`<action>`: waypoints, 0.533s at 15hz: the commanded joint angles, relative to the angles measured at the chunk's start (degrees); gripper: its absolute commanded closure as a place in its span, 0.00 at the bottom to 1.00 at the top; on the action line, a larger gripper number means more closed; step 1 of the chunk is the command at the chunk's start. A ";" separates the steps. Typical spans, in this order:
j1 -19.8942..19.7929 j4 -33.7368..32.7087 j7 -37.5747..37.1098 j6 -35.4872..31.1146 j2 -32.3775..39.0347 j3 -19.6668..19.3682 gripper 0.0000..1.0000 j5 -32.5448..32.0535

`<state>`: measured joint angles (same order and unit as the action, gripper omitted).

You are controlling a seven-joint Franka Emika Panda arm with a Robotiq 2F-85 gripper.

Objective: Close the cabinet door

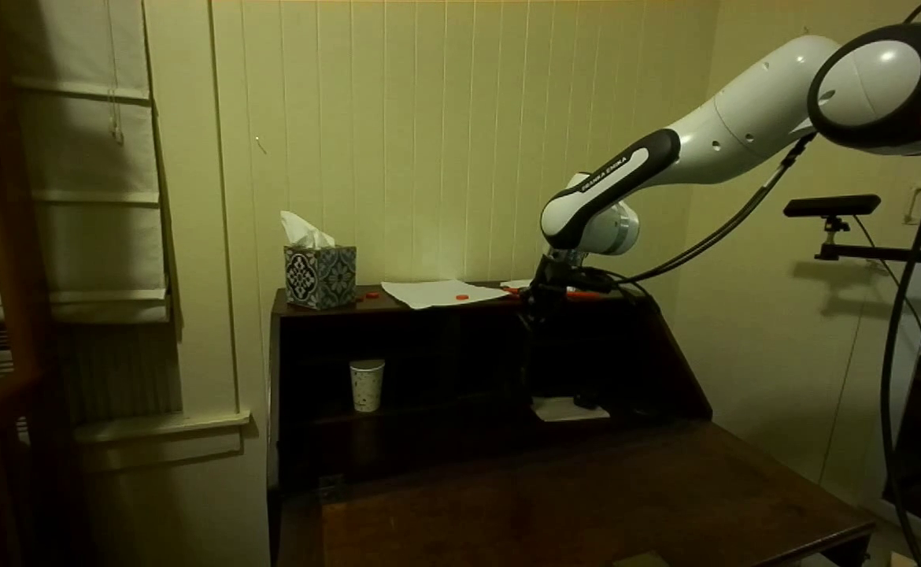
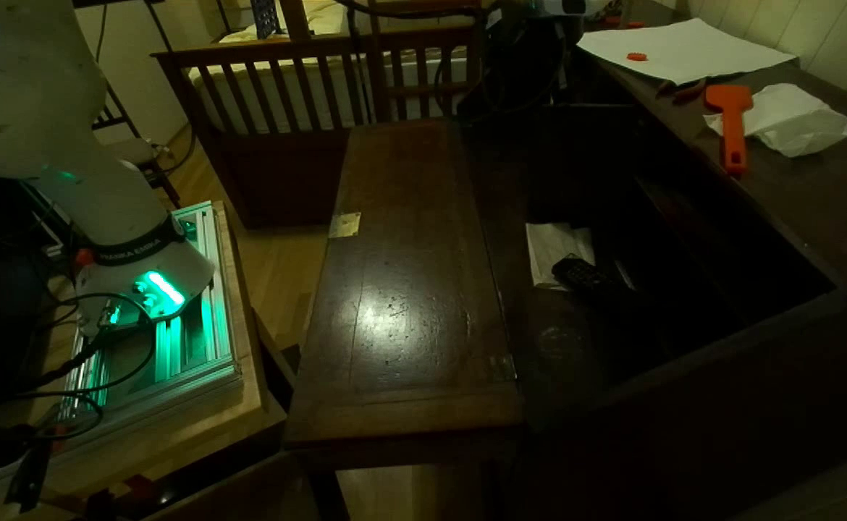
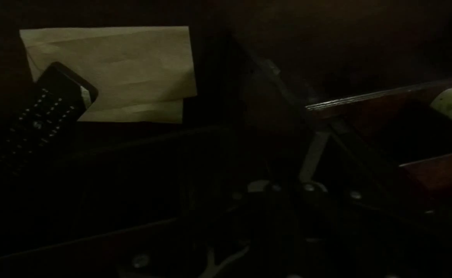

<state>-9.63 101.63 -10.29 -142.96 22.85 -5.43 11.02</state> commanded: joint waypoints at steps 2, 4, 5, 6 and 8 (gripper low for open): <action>-2.32 -1.39 7.03 -1.00 1.77 4.01 1.00 8.38; -2.80 -1.85 9.79 -3.02 2.84 5.54 1.00 11.50; -2.84 -2.22 10.73 -4.37 3.60 6.08 1.00 12.44; -2.73 -2.54 11.39 -6.81 4.56 6.56 1.00 13.21; -2.74 -3.66 12.51 -11.00 6.63 7.72 1.00 14.20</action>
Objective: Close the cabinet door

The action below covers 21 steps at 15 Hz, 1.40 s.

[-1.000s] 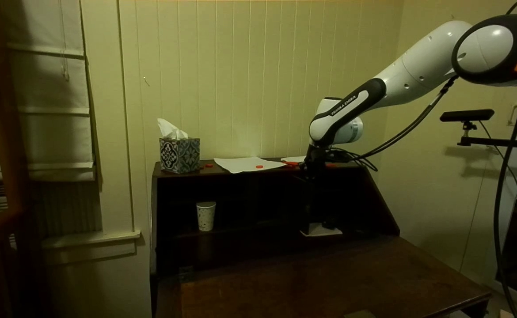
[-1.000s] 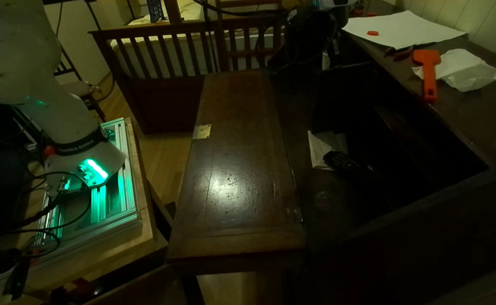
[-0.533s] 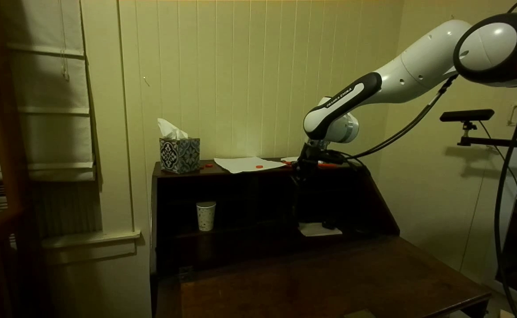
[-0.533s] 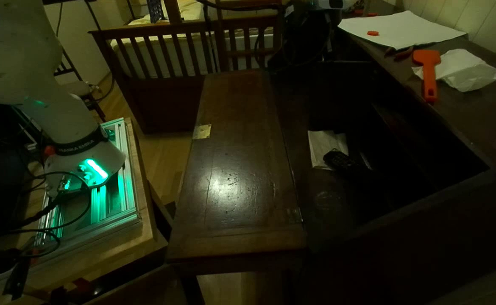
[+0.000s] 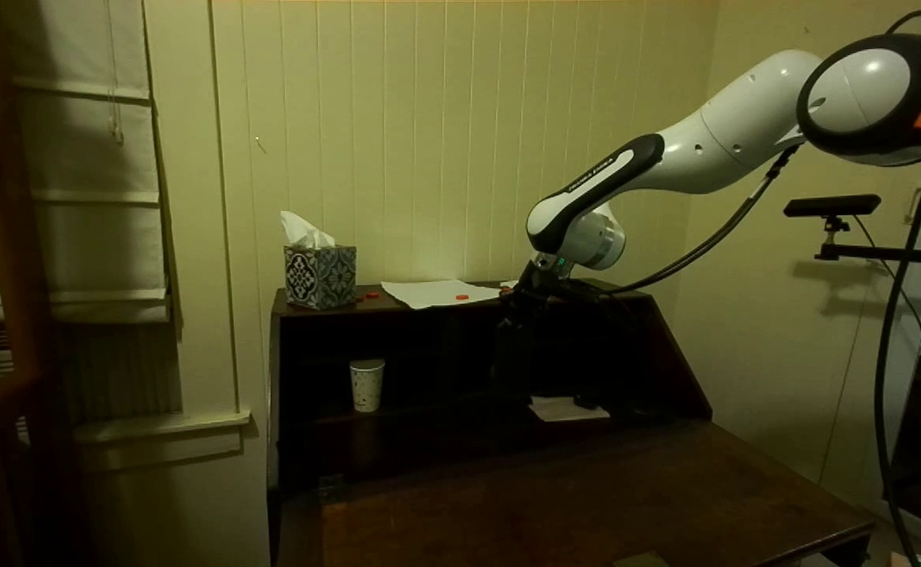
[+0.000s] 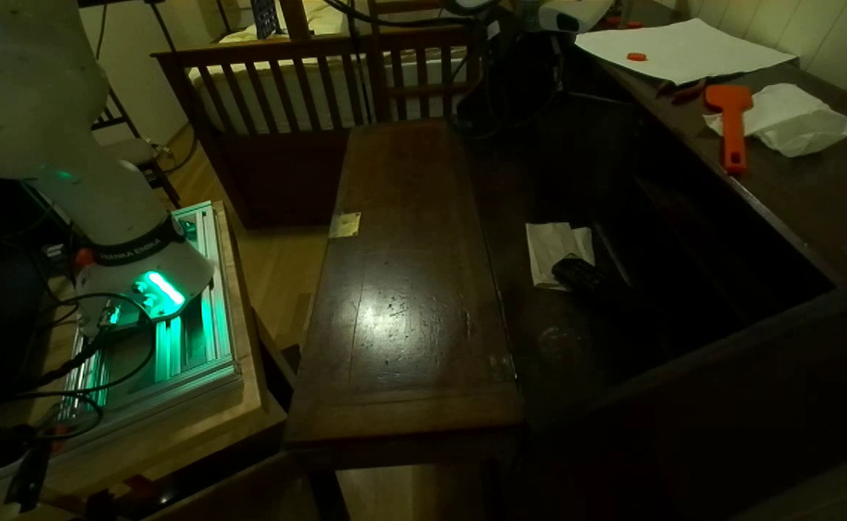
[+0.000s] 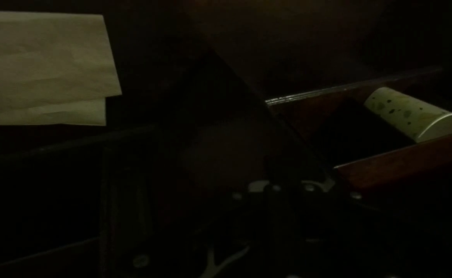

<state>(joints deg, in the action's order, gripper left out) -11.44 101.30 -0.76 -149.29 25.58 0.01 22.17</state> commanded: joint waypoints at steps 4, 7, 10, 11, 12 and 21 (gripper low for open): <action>-1.21 -6.24 3.77 -12.77 8.37 4.97 1.00 2.38; -1.54 -7.91 3.78 -17.46 10.97 6.66 1.00 1.16; -2.12 -8.54 4.31 -20.84 12.43 8.17 1.00 0.10; -2.13 -8.55 4.47 -22.46 12.85 8.28 1.00 -0.38; -1.84 -8.60 5.70 -23.87 13.20 8.04 1.00 0.59; -1.56 -9.49 6.85 -34.63 17.83 8.77 1.00 0.10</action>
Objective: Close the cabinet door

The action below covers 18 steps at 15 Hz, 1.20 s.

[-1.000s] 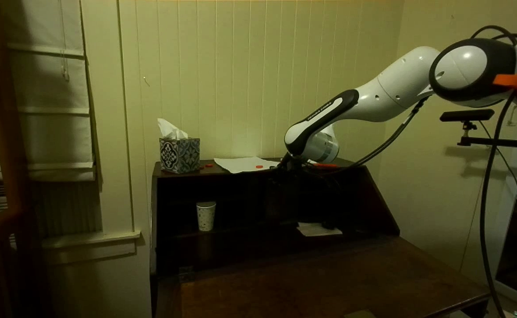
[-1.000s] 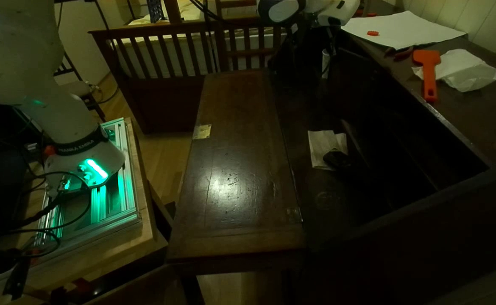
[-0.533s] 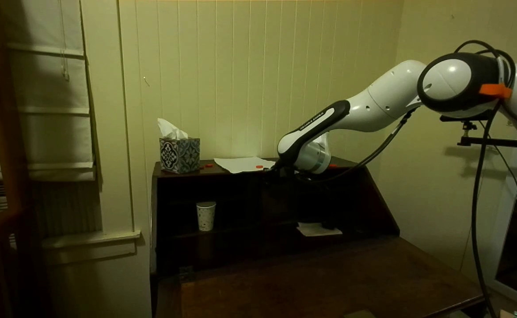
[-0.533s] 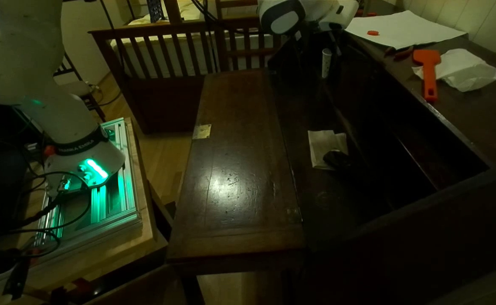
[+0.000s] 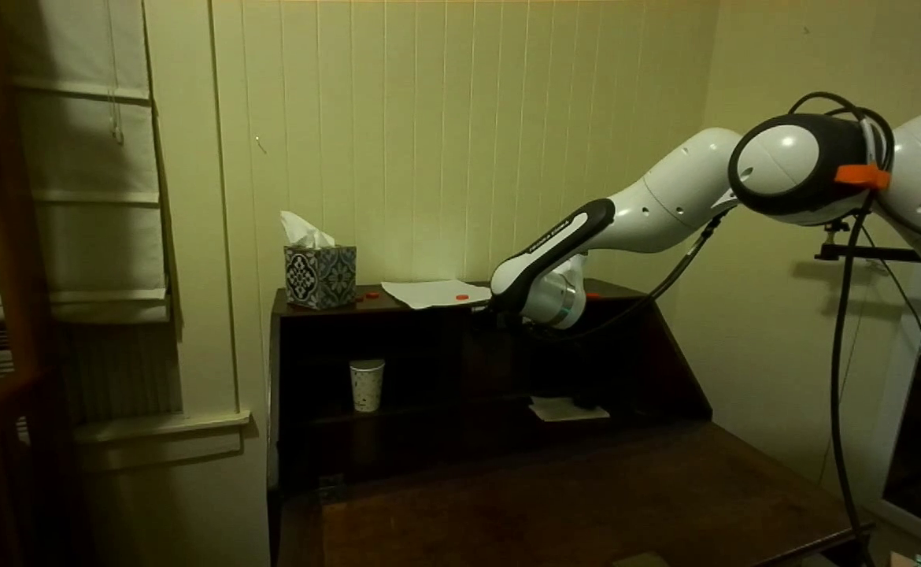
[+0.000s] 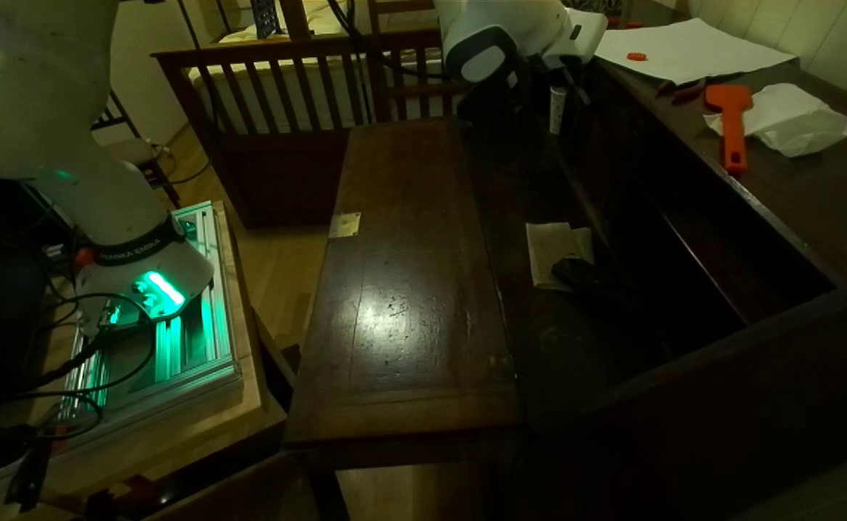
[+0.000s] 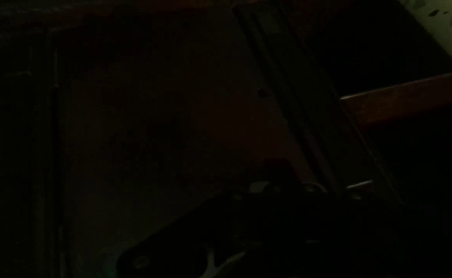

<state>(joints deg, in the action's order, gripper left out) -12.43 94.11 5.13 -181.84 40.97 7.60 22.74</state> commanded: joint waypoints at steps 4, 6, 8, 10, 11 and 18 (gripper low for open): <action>-0.43 -2.68 0.91 -6.42 3.77 1.03 1.00 -0.63; -0.34 -2.40 0.61 -7.31 3.89 1.10 1.00 -0.52; -0.47 -0.60 0.46 -4.81 2.30 1.32 1.00 -0.38; 6.01 6.20 -3.71 3.80 -3.68 -8.49 1.00 1.06; 7.48 8.05 -5.66 6.42 -5.34 -10.98 1.00 0.55; 30.85 23.65 -26.30 30.52 -22.95 -41.55 0.53 -16.16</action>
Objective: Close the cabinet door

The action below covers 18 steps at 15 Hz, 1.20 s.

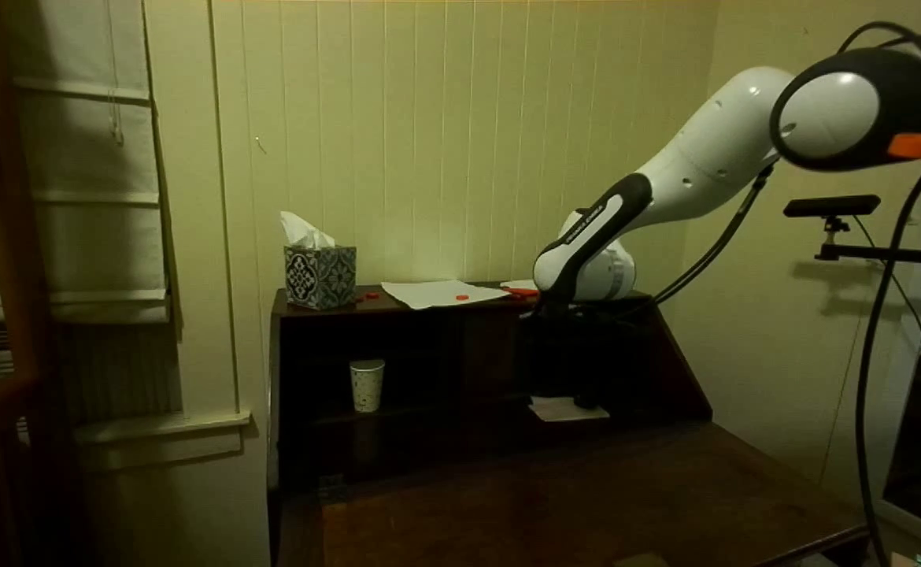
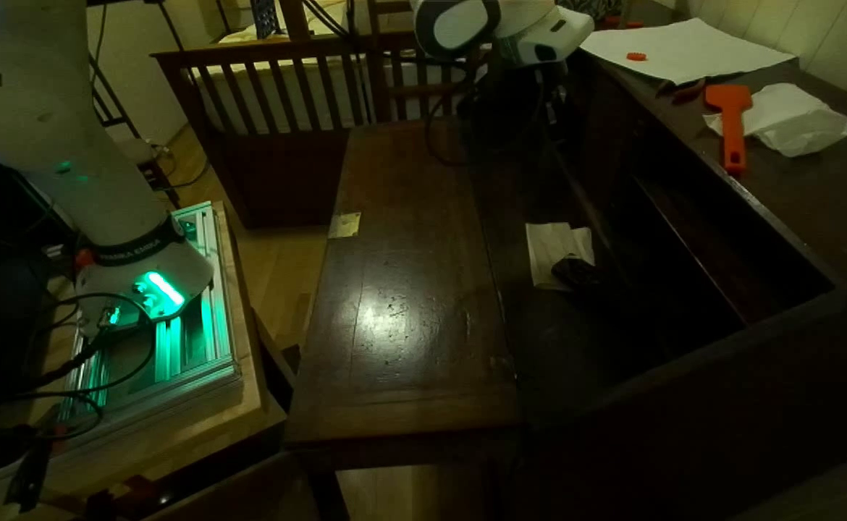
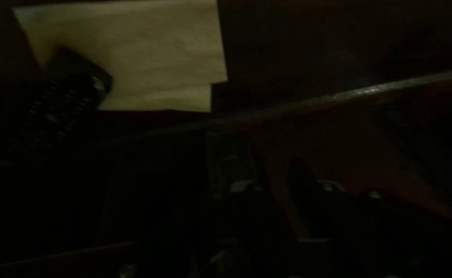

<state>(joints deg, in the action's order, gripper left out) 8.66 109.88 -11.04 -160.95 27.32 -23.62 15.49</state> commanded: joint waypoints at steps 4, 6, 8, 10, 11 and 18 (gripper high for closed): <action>20.18 9.82 -23.86 30.49 -19.97 -19.51 0.26 -23.87; 21.41 9.77 -26.99 40.89 -25.93 -18.22 0.12 -28.97; 11.79 8.91 -27.72 51.22 -32.93 -5.42 0.01 -32.40; 7.17 8.88 -22.56 58.62 -38.15 1.83 0.00 -29.82; 3.87 8.55 -20.17 62.60 -40.54 6.27 0.00 -28.33; -7.20 6.79 -16.52 68.73 -44.65 18.61 0.00 -25.90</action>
